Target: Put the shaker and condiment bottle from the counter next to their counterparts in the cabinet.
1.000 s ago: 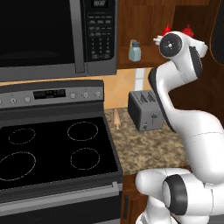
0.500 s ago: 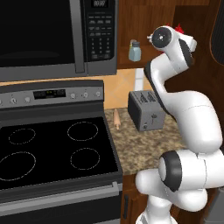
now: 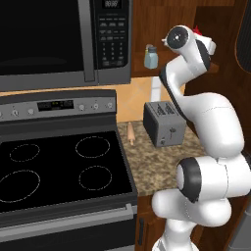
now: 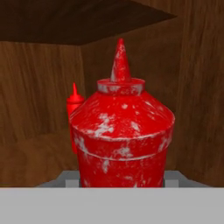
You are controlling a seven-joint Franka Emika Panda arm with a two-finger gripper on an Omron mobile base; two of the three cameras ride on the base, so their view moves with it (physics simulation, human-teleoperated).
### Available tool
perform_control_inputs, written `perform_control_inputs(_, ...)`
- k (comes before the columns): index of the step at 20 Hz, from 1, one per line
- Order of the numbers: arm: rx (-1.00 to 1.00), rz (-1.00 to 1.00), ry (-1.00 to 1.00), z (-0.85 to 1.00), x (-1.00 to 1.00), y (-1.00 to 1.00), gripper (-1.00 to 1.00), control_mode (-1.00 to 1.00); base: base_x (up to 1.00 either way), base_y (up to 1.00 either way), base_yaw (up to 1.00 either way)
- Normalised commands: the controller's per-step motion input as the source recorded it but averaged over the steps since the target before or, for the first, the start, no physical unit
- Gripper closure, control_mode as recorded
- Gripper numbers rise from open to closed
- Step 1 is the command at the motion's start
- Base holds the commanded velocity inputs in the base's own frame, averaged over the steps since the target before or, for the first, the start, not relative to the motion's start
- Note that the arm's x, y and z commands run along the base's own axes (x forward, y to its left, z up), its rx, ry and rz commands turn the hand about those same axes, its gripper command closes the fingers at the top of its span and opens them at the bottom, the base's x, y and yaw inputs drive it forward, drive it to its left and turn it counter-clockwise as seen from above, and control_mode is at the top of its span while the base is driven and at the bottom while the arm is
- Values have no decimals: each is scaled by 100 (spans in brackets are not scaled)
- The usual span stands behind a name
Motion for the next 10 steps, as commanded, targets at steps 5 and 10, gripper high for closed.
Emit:
perform_control_inputs(5,0,0,0,-4,0,-7,100,-100,0,0,0)
perform_control_inputs(10,0,1,0,-12,2,0,100,-100,0,0,0)
